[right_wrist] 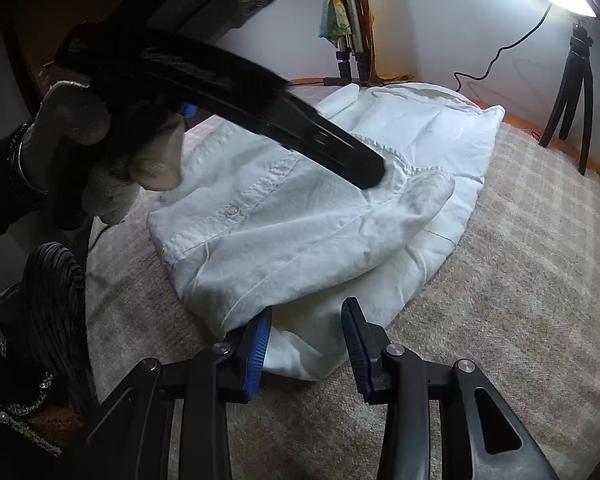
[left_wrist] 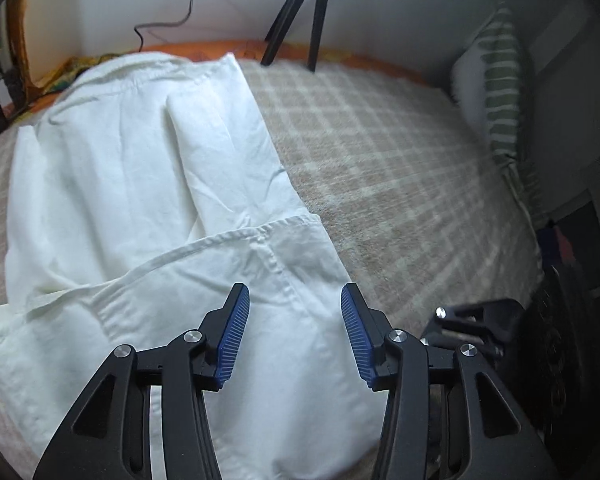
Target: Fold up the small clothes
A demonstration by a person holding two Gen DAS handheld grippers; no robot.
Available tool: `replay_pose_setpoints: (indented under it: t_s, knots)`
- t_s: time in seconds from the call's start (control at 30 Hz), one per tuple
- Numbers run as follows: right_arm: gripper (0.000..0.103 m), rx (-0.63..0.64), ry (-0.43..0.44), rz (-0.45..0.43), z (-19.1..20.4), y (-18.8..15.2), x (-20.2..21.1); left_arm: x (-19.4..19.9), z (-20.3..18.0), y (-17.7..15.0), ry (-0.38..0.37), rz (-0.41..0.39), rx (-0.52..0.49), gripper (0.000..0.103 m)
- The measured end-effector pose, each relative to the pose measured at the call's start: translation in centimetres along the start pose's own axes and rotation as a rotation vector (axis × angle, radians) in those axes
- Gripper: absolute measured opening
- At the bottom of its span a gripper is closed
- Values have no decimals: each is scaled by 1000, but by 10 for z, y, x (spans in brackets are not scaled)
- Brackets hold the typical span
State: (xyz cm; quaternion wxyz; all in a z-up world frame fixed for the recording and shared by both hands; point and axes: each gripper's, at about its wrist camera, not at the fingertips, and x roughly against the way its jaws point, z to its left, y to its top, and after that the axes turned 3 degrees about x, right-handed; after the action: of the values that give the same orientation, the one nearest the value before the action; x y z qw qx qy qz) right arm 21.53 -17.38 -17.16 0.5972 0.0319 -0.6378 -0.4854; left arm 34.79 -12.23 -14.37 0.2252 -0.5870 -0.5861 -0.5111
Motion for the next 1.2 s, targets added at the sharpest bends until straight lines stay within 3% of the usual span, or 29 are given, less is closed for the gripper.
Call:
replay_pose_setpoints:
  t_s: [0.37, 0.4, 0.47, 0.57, 0.7, 0.87, 1.0, 1.2]
  knots:
    - [39, 36, -34, -43, 10, 4, -2, -37, -18, 13, 65, 125, -53, 46]
    - [39, 38, -37, -43, 10, 4, -2, -37, -15, 13, 50, 109, -46, 44]
    - [39, 46, -48, -39, 12, 4, -2, -34, -11, 13, 35, 80, -56, 14]
    - [39, 65, -67, -27, 13, 1, 2, -27, -4, 9, -9, 35, -73, 8]
    - [40, 46, -28, -10, -1, -8, 15, -8, 1, 2, -23, -47, -73, 6]
    - [40, 114, 27, -2, 7, -7, 16, 16, -1, -7, -10, -138, -104, 6]
    - [40, 168, 55, 13, 10, 2, 3, 30, -2, -11, -11, -178, -104, 5]
    - [40, 91, 156, 40, -4, 7, -13, 38, -7, -14, 9, -209, -127, 5]
